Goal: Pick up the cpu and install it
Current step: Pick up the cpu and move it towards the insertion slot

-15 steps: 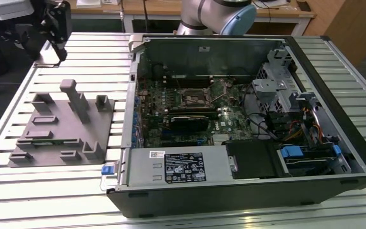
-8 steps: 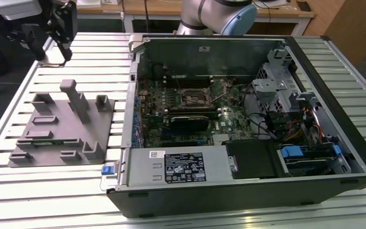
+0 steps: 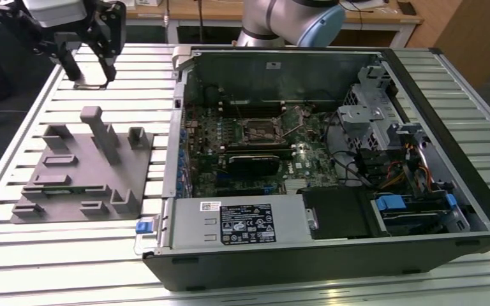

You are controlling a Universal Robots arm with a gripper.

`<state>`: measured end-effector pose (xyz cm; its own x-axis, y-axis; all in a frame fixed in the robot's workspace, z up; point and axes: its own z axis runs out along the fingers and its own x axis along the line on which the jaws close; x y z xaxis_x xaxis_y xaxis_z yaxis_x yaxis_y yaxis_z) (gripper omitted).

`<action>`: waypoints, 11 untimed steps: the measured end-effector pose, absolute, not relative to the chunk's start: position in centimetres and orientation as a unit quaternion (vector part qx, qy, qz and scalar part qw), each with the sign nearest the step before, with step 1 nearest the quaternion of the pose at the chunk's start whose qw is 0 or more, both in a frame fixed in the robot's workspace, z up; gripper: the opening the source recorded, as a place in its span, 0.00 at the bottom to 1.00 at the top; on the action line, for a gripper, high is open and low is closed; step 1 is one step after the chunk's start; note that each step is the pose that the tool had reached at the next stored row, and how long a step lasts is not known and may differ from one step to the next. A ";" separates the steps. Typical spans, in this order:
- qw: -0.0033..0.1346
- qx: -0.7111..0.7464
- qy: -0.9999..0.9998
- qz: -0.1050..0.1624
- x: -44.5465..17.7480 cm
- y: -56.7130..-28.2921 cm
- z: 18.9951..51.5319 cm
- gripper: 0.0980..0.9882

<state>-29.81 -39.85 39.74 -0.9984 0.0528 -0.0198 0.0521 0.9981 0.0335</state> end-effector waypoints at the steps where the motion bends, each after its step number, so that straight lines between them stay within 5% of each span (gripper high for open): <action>1: 0.010 0.026 0.999 0.017 -29.5 -39.8 39.7 0.49; 11: 0.011 0.027 0.999 0.017 -26.5 -39.8 39.7 0.49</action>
